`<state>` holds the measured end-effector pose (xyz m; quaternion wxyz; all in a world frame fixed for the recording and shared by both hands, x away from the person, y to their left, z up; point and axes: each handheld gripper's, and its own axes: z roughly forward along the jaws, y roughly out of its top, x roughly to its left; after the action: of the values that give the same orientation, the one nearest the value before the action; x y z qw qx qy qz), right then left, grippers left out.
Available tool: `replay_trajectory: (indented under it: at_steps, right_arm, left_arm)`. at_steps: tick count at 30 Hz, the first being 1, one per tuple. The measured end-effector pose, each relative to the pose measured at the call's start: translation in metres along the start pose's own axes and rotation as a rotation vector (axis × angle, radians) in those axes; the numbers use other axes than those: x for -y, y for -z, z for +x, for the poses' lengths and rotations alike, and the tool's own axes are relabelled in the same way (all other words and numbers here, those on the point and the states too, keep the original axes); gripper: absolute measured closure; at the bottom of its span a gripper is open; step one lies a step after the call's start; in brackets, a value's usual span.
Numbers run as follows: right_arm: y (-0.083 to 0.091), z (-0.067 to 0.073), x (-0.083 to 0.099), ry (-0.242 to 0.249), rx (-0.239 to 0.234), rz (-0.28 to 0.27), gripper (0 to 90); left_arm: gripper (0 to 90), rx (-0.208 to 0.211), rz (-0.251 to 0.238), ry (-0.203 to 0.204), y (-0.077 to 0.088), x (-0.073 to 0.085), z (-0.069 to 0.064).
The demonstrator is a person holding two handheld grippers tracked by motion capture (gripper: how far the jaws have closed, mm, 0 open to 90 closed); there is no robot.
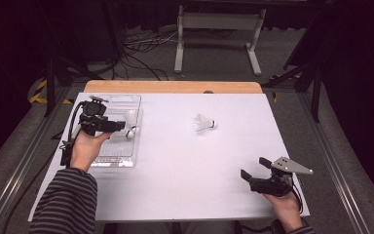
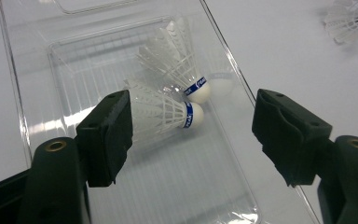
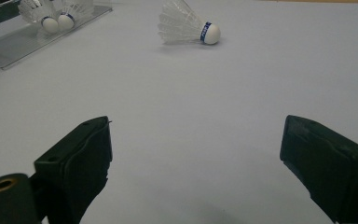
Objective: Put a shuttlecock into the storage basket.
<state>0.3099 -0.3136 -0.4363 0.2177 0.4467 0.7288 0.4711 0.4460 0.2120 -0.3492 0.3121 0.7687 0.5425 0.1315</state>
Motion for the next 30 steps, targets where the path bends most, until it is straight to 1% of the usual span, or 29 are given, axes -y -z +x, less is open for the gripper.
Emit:
replay_trajectory:
  at_steps: [2, 3, 11, 12, 19, 21, 22, 24, 25, 27, 30]
  right_arm:
    - [0.0, 0.0, 0.0, -0.001, 0.0, 0.0, 9.7]
    - [0.0, 0.0, 0.0, -0.001, 0.0, -0.001, 9.7]
    - [0.0, 0.0, 0.0, -0.003, 0.0, 0.0, 9.8]
    - [0.0, 0.0, 0.0, -0.003, 0.0, 0.0, 9.7]
    - [0.0, 0.0, 0.0, -0.002, 0.001, 0.0, 9.8]
    - [0.0, 0.0, 0.0, -0.005, 0.0, 0.002, 9.7]
    - [0.0, 0.0, 0.0, -0.003, 0.001, 0.0, 9.8]
    - [0.0, 0.0, 0.0, -0.005, 0.0, -0.001, 9.7]
    - [0.0, 0.0, 0.0, -0.007, -0.002, 0.0, 9.7]
    - [0.0, 0.0, 0.0, -0.004, -0.002, -0.001, 9.7]
    - [0.0, 0.0, 0.0, -0.01, -0.001, 0.0, 9.7]
  left_arm:
    - [29.9, 0.005, -0.001, 0.004, 0.002, 0.002, 0.0]
    - [29.9, 0.008, 0.001, -0.003, 0.003, 0.003, 0.0]
    - [29.4, 0.02, -0.025, -0.019, 0.009, 0.011, -0.001]
    - [29.3, 0.025, -0.028, -0.016, 0.009, 0.013, -0.001]
    - [28.9, 0.027, -0.04, -0.037, 0.014, 0.02, 0.0]
    - [28.7, 0.037, -0.045, -0.031, 0.016, 0.022, 0.0]
    - [28.7, 0.033, -0.049, -0.037, 0.016, 0.023, 0.0]
    - [28.7, 0.033, -0.053, -0.033, 0.017, 0.025, -0.001]
    - [28.6, 0.04, -0.051, -0.044, 0.017, 0.026, 0.0]
    - [28.2, 0.039, -0.06, -0.045, 0.018, 0.028, -0.001]
    - [27.4, 0.054, -0.061, -0.067, 0.021, 0.032, -0.003]
